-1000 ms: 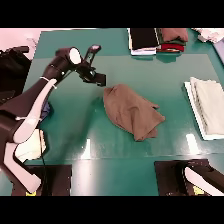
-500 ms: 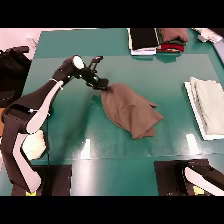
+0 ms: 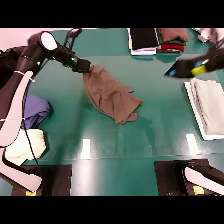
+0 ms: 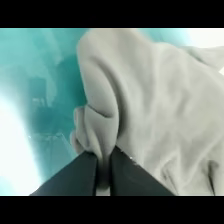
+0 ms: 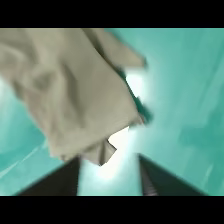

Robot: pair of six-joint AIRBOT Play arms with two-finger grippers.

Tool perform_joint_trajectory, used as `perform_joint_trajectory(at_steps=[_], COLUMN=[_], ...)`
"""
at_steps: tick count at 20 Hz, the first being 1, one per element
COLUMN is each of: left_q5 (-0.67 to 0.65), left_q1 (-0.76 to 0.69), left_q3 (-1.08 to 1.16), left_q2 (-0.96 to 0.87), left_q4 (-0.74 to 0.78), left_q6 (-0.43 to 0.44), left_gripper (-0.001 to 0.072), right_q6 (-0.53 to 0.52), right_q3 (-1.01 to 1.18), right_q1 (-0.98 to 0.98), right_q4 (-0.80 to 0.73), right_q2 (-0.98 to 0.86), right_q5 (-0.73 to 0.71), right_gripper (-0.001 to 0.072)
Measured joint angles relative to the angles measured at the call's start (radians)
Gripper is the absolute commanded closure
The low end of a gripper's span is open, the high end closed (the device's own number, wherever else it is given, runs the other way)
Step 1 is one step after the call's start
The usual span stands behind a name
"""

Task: Fold the shirts.

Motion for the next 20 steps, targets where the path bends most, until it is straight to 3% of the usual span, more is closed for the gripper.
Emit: perform_joint_trajectory(at_steps=[5, 11, 12, 13, 17, 20], left_q5=[-0.025, -0.033, -0.034, -0.035, -0.043, -0.024], left_q1=[0.004, 0.005, 0.005, 0.005, 0.005, 0.005], left_q3=[-0.005, -0.005, -0.005, -0.005, 0.006, 0.031], left_q2=[0.025, 0.031, 0.031, 0.031, 0.047, 0.141], left_q4=[0.025, 0.033, 0.034, 0.035, 0.040, 0.063], left_q6=[-0.001, -0.002, -0.002, -0.002, -0.004, -0.008], left_gripper=[0.0675, 0.0675, 0.0675, 0.0675, 0.0676, 0.0676], right_q6=[-0.003, -0.025, -0.027, -0.029, -0.046, -0.060], right_q3=[-0.275, -0.229, -0.203, -0.174, -0.063, 0.062], right_q1=[0.050, 0.174, 0.190, 0.208, 0.249, 0.238], right_q4=[0.098, 0.171, 0.177, 0.179, 0.172, 0.124], right_q2=[-0.151, -0.387, -0.420, -0.452, -0.504, -0.429], right_q5=[-0.223, -0.372, -0.375, -0.384, -0.373, -0.338], right_gripper=[0.0261, 0.0279, 0.0431, 0.0692, 0.0692, 0.0692])
